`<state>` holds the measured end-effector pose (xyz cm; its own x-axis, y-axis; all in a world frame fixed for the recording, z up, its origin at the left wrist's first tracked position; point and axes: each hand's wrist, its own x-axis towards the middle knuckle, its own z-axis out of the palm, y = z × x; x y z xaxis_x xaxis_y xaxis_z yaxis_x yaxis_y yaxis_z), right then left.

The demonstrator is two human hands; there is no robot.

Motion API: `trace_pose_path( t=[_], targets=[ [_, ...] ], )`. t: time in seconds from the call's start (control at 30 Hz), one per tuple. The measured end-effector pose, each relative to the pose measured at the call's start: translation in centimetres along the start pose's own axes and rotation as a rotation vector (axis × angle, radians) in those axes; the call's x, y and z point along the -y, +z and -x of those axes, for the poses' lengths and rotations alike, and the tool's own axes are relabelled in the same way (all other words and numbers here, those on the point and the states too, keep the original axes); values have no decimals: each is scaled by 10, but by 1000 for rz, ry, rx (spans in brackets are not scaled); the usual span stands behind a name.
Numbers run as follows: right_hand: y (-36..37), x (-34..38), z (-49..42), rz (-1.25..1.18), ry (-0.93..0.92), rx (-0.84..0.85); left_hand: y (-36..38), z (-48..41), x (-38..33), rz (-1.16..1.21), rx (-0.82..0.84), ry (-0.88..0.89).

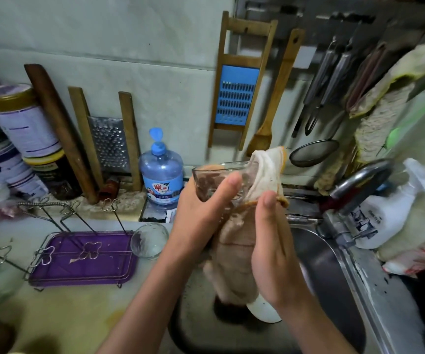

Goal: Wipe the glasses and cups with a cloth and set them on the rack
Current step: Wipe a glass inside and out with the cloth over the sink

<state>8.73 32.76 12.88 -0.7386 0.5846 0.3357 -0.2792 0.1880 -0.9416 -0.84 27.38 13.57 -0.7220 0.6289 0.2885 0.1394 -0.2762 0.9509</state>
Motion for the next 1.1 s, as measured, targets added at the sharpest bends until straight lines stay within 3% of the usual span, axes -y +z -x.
trace_pose_path(
  t=[0.1,0.2,0.3,0.5,0.6,0.7,0.87,0.97,1.1],
  targets=[
    [-4,10,-12,-81,8,-45,-1,2,1,79,12,-22],
    [-13,14,-30,-415,288,8,1,4,0,101,145,-60],
    [-15,16,-37,-552,425,31,1,2,-1,23,192,-92],
    [-10,1,-39,-323,349,-270,8,4,6,-282,-172,19],
    [-6,-9,-43,-124,222,-377,21,13,5,-257,-121,42],
    [-5,-10,-42,32,118,-399,31,16,0,-89,-54,-21],
    [-11,-10,-40,-63,183,-478,22,12,3,167,11,-174],
    [-15,-14,-46,-267,351,-405,16,15,8,246,91,-237],
    [-24,-3,-55,-632,710,-131,6,18,12,204,224,-184]
  ],
)
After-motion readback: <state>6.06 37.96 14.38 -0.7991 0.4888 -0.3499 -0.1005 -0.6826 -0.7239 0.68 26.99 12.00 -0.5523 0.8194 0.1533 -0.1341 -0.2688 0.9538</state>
